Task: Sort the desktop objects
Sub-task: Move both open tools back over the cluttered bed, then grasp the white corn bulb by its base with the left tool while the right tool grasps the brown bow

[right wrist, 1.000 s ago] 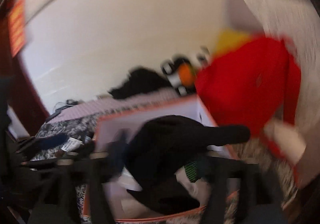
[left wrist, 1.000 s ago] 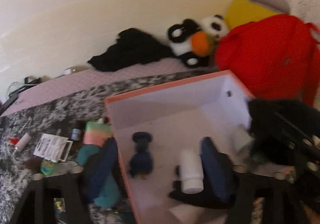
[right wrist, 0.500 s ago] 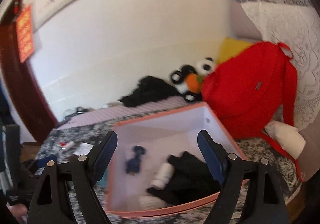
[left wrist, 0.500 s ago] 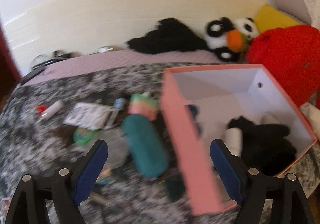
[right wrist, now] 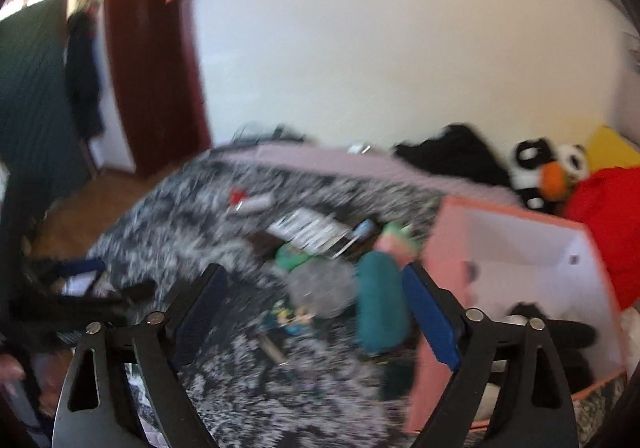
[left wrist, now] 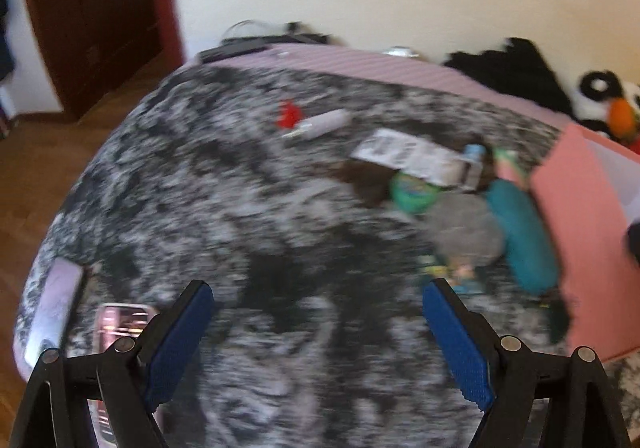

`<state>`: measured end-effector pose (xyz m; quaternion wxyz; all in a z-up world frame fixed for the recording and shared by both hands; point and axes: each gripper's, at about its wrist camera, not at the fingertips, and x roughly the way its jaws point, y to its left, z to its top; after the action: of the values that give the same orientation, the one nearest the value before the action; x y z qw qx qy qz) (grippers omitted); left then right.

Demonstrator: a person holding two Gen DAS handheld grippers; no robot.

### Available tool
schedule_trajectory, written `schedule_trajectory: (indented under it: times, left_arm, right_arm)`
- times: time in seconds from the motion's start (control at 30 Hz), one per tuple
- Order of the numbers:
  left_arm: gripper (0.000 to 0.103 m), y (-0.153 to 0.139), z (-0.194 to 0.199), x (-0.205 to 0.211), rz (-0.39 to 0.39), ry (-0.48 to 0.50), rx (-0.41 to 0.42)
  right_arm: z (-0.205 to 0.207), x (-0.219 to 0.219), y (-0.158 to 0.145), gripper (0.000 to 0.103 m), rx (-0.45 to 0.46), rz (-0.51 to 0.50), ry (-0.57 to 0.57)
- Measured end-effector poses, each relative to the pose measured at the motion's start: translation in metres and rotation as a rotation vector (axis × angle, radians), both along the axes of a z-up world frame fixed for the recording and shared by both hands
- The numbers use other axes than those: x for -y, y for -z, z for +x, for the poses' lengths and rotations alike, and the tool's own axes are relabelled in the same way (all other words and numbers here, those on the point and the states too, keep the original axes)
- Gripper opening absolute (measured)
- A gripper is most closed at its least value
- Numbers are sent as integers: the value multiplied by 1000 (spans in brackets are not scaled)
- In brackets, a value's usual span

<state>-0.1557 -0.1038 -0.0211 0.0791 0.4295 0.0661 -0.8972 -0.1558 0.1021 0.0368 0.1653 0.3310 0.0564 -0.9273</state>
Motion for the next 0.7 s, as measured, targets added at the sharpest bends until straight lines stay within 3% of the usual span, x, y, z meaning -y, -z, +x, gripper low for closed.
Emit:
schedule_trajectory:
  times: [0.17,0.33,0.47,0.57,0.7]
  left_arm:
    - [89,29,-29,34,-10,-29,21]
    - [89,48,-70,54,2,-54,30]
    - [89,56,-118,65,54,-47,22]
    - [89,65,-153,64,30,-22,9]
    - [89,93,-201,59,-4,31,26]
  right_arm:
    - [-39,32,65,94,117,86,-4]
    - [-73,40,105,94,195,97,2]
    - [-96,41,122,94,251,-11,-21]
    - [-113,44,131,94,309,-125,-43]
    - [-126,53,138,94,319,-156,-68]
